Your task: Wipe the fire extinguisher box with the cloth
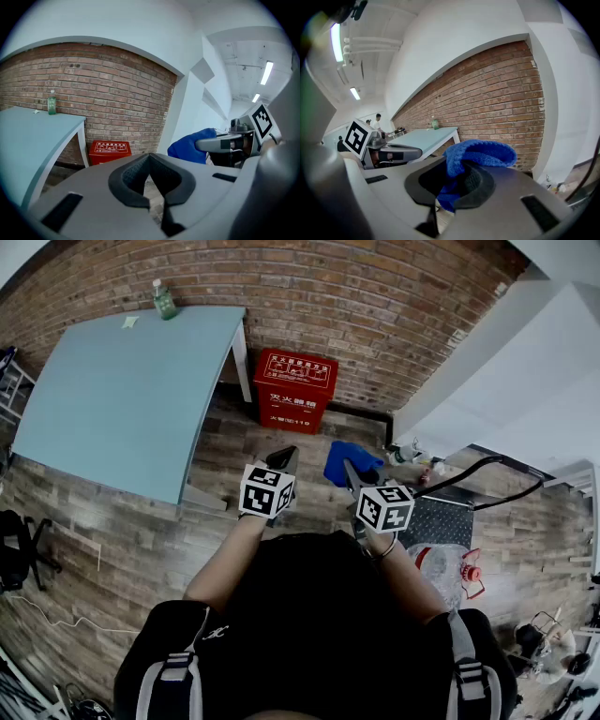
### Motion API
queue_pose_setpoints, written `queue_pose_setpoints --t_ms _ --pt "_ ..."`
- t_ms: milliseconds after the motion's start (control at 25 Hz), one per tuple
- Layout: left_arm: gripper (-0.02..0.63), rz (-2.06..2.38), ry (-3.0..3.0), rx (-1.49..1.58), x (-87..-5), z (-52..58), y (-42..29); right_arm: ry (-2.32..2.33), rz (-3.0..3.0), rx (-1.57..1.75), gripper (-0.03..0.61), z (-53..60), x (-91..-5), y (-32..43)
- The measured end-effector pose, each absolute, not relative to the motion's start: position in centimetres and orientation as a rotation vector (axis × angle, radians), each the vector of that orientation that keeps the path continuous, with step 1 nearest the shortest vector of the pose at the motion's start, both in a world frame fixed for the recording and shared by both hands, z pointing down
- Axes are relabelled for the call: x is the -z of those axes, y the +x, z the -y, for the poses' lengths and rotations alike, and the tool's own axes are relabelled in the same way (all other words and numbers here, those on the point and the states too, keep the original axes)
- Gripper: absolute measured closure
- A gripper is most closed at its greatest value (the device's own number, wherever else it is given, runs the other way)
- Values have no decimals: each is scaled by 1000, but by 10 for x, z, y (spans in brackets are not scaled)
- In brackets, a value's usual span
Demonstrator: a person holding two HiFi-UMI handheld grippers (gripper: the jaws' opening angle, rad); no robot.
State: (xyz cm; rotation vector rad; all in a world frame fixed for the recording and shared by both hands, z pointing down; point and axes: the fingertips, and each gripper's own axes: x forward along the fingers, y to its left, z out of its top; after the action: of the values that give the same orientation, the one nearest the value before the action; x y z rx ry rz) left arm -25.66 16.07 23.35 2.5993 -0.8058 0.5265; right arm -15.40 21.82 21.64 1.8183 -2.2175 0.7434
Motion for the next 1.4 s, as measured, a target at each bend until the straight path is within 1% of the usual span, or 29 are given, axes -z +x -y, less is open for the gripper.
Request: queue_pose_setpoints --t_ms 240,560,840,1200,1400 --pt "620 785 2593 -510 -236 -139 -251 1834 2188 -723 535 -211 -218 -153" --pt "620 640 2616 -546 -249 -144 -202 1944 2086 -765 535 -219 -224 -110" --pt "620 617 2579 -638 -277 -132 -152 2009 2024 -824 535 -202 -249 -38" --pt "620 680 2554 -718 -275 -61 -44 1974 2066 -867 535 -112 -254 92" --pt "620 745 2493 -741 -285 -37 8 1864 2146 -880 535 -77 -261 148"
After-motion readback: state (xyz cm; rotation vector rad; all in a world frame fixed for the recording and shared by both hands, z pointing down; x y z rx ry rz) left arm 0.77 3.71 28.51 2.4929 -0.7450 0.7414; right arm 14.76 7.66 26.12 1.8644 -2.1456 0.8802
